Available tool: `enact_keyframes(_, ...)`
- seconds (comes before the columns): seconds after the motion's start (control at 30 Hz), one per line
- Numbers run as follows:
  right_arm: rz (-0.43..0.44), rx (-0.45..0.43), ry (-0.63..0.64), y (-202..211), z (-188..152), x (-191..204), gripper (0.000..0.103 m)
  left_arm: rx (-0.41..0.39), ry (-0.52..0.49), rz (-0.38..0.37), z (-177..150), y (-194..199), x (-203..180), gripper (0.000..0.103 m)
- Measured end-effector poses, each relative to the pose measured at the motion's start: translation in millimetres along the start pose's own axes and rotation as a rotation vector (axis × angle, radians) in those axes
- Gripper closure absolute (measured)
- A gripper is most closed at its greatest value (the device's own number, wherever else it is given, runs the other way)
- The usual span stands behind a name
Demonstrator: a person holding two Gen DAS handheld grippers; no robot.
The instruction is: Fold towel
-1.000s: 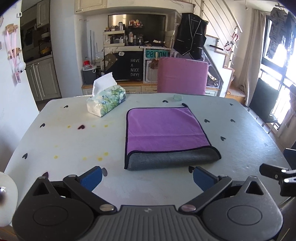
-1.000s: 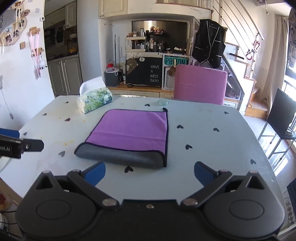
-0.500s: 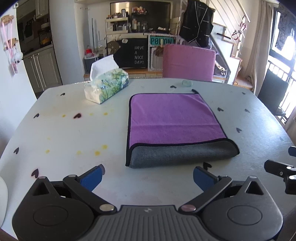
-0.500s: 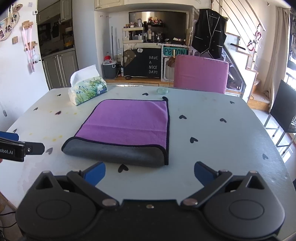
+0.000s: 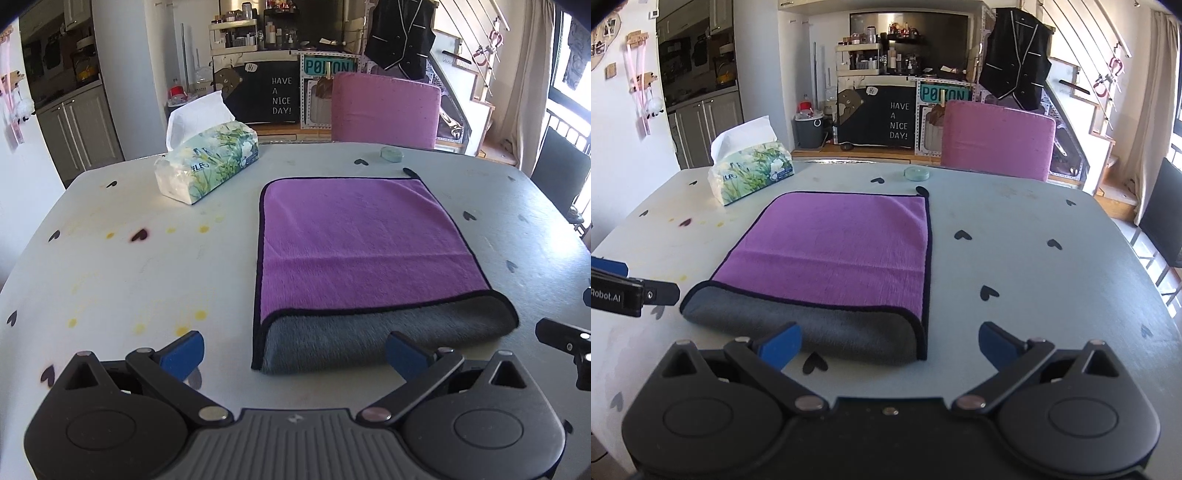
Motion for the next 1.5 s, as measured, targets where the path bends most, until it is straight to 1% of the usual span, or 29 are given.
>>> enact_keyframes(0.23,0.012,0.023,0.006,-38,5,-5,0.001,0.009,0.002,-0.006,9,-32,-1,0.000)
enact_keyframes(0.43,0.007,0.053,-0.019,-66,7,-13,0.000,0.023,0.017,-0.018,11,-57,4,0.000)
enact_keyframes(0.53,0.027,0.082,-0.048,-81,9,-19,0.000,0.039,0.027,-0.024,11,-68,9,0.000)
enact_keyframes(0.63,0.044,0.115,-0.086,-95,8,-26,0.000,0.040,0.044,-0.023,9,-76,15,0.008)
enact_keyframes(0.7,0.063,0.130,-0.114,-100,6,-29,0.000,0.049,0.059,-0.027,8,-80,18,0.010)
enact_keyframes(0.77,0.071,0.113,-0.118,-102,4,-31,0.000,0.059,0.070,-0.031,7,-83,21,0.012)
enact_keyframes(0.83,0.081,0.084,-0.085,-100,3,-30,0.001,0.074,0.067,-0.033,6,-86,21,0.014)
enact_keyframes(0.9,0.103,0.084,-0.049,-100,3,-28,0.007,0.096,0.058,-0.037,7,-88,21,0.014)
enact_keyframes(0.97,0.124,0.108,-0.057,-101,4,-29,0.024,0.116,0.060,-0.049,7,-90,21,0.021)
enact_keyframes(1.0,0.135,0.121,-0.065,-102,4,-30,0.028,0.122,0.062,-0.059,7,-90,21,0.022)
enact_keyframes(1.07,0.155,0.147,-0.073,-104,4,-32,0.042,0.129,0.071,-0.073,7,-90,21,0.030)
enact_keyframes(1.17,0.151,0.177,-0.085,-106,3,-35,0.050,0.129,0.064,-0.090,8,-89,18,0.040)
enact_keyframes(1.2,0.150,0.183,-0.088,-107,3,-36,0.051,0.129,0.063,-0.093,9,-88,18,0.041)
enact_keyframes(1.27,0.152,0.202,-0.092,-109,1,-38,0.057,0.138,0.055,-0.098,9,-88,17,0.048)
enact_keyframes(1.37,0.170,0.218,-0.092,-109,-2,-38,0.064,0.150,0.058,-0.101,9,-89,17,0.055)
enact_keyframes(1.43,0.184,0.224,-0.088,-108,-4,-38,0.068,0.149,0.061,-0.099,9,-88,18,0.059)
enact_keyframes(1.5,0.192,0.227,-0.087,-106,-5,-37,0.069,0.150,0.063,-0.102,8,-86,19,0.062)
Point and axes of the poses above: each gripper's, at about its wrist camera, not at the fingertips, and y roughly against the way its jaws point, x to its left, z to its top, the point moved 4 cm from there along -y, roughly the way its jaws point, and after that the axes turned 2 degrees about -y, right-handed, at the moved point
